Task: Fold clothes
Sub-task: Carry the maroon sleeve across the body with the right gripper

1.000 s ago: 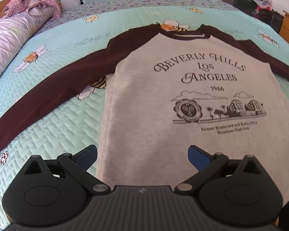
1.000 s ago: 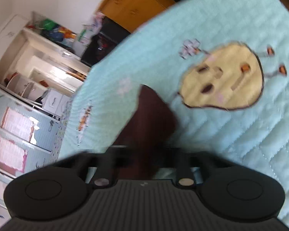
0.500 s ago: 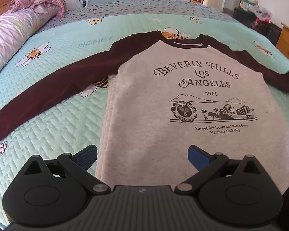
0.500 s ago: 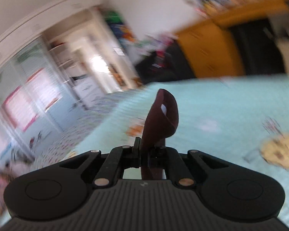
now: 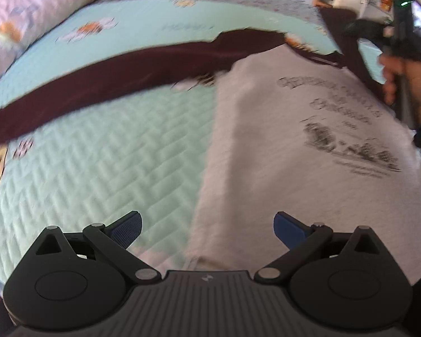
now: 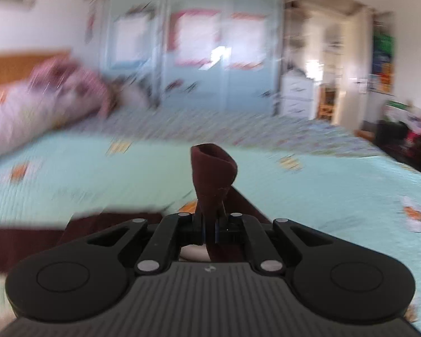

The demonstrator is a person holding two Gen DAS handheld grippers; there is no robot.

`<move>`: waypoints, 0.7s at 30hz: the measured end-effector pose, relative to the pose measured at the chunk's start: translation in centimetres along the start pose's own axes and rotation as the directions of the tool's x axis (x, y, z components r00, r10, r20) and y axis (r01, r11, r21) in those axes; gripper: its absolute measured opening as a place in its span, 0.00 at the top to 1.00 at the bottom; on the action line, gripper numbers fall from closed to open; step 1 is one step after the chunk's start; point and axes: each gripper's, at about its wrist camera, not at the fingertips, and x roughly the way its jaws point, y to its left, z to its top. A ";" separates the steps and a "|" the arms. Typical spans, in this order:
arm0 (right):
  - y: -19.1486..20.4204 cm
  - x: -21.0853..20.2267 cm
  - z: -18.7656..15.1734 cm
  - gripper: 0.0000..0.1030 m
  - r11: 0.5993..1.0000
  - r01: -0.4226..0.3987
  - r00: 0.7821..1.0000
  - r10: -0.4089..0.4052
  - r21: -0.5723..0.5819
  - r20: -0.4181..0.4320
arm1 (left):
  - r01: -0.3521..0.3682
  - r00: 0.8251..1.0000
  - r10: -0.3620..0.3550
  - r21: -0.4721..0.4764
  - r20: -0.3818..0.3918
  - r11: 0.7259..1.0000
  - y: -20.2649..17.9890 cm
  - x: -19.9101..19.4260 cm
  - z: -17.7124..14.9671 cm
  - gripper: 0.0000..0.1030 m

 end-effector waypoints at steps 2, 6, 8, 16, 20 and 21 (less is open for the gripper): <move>2.3 1.7 -1.9 0.94 1.000 -0.013 0.998 0.011 -0.020 -0.064 | -0.004 1.000 0.003 -0.018 -0.018 1.000 0.8 0.5 -0.3 0.00; 4.2 3.4 -4.0 0.94 0.999 0.001 0.992 -0.007 -0.042 -0.122 | 0.002 1.000 -0.003 -0.027 -0.025 1.000 1.6 1.0 -0.4 0.00; 4.6 3.6 -4.4 0.94 0.999 0.007 0.991 -0.013 -0.043 -0.130 | 0.002 1.000 -0.003 -0.029 -0.027 1.000 1.6 1.3 -0.4 0.00; 5.8 5.1 -4.0 0.94 0.998 -0.001 0.994 -0.006 -0.064 -0.110 | 0.002 1.000 -0.002 -0.011 -0.022 1.000 1.0 1.5 -0.5 0.00; 6.5 6.8 -5.6 0.93 0.997 -0.004 0.989 -0.007 -0.073 -0.148 | 0.004 1.000 -0.004 -0.009 -0.023 1.000 0.9 1.3 -0.6 0.00; 6.6 6.9 -5.6 0.92 0.997 -0.003 0.989 -0.009 -0.076 -0.149 | 0.003 1.000 -0.003 -0.006 -0.024 1.000 0.8 1.3 -0.6 0.00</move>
